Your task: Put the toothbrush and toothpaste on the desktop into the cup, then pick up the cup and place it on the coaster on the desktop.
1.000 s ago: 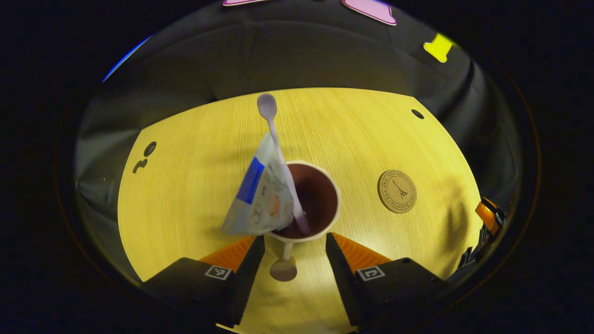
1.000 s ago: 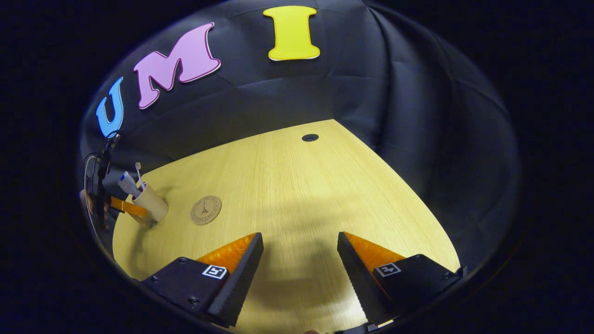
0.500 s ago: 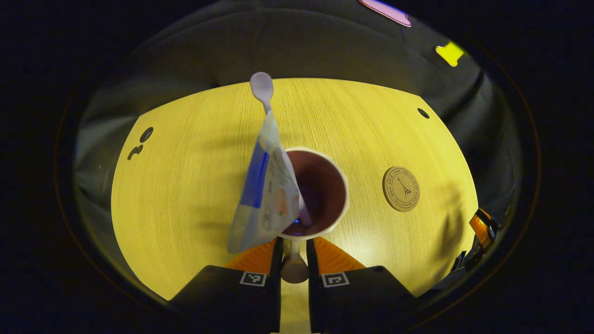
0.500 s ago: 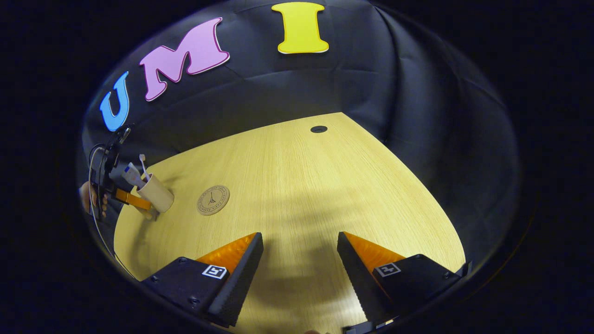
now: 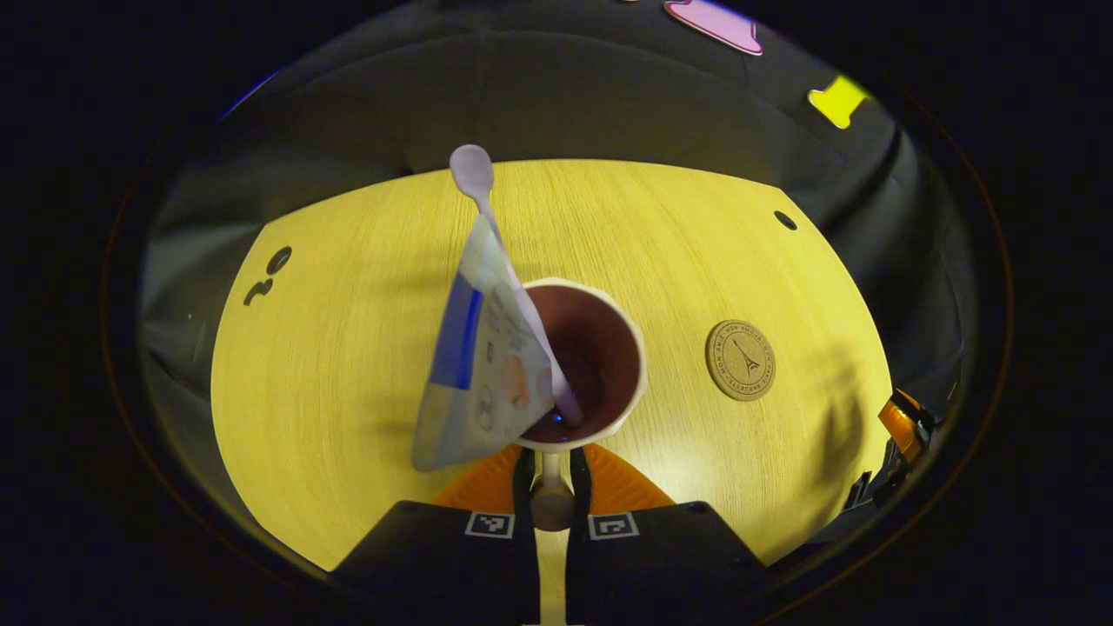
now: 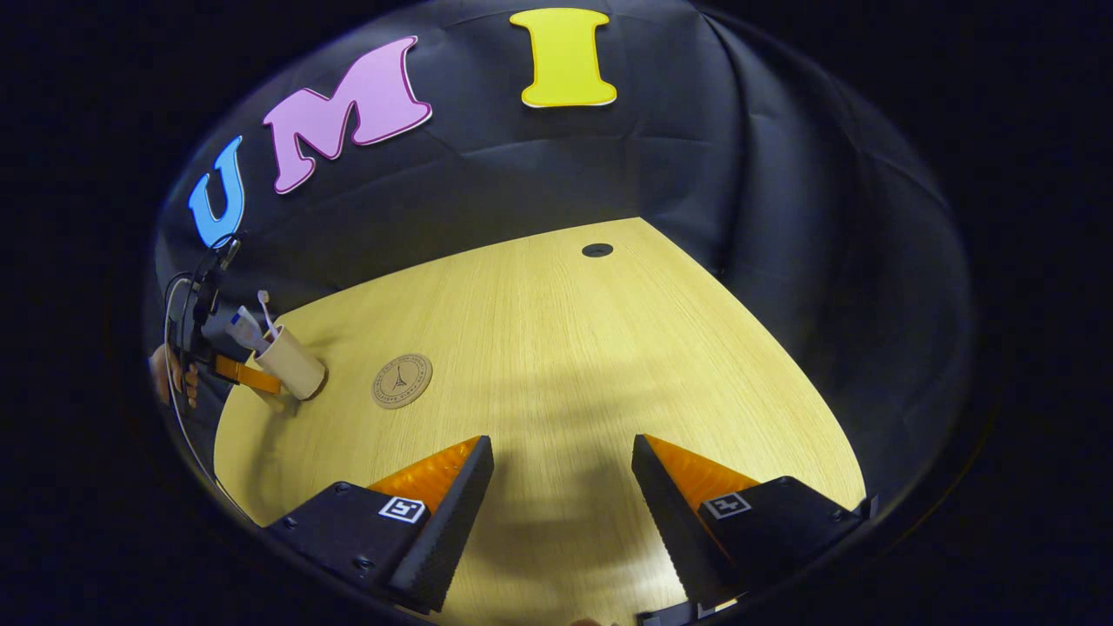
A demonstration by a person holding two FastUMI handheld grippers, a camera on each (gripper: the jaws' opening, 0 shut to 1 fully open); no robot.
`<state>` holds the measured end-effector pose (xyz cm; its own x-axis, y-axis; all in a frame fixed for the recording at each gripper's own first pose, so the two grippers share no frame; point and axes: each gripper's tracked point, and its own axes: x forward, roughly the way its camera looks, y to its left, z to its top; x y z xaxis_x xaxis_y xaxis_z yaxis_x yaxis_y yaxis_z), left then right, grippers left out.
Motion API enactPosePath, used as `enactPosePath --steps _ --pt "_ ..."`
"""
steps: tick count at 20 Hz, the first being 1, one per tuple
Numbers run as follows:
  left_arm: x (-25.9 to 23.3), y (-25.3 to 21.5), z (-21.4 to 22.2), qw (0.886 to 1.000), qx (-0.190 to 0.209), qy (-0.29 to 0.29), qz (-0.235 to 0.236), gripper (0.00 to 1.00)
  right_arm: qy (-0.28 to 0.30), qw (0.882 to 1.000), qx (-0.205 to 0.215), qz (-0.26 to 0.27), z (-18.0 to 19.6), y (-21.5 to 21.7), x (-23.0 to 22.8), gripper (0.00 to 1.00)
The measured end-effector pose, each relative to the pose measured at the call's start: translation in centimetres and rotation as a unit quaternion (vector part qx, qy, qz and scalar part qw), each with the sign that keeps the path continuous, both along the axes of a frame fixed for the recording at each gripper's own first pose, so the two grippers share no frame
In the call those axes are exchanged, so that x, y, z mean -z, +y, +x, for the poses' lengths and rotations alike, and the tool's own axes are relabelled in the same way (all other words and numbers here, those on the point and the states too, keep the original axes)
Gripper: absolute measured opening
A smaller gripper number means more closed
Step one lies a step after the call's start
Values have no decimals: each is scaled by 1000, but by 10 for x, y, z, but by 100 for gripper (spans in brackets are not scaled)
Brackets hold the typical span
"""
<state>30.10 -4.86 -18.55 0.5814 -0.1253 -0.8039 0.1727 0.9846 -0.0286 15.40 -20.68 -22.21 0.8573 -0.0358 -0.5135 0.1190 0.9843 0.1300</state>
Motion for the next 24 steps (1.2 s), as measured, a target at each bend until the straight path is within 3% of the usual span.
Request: enactPosePath --steps 8,15,24 --pt "-14 -78 0 997 77 -7 -4 16 -18 999 34 -12 -20 -34 -17 98" --pt "-8 -147 6 990 143 -2 12 16 -18 996 92 1 -53 -70 -18 98" --pt "9 -180 8 986 164 13 38 16 -20 991 129 15 -79 -101 -13 98"
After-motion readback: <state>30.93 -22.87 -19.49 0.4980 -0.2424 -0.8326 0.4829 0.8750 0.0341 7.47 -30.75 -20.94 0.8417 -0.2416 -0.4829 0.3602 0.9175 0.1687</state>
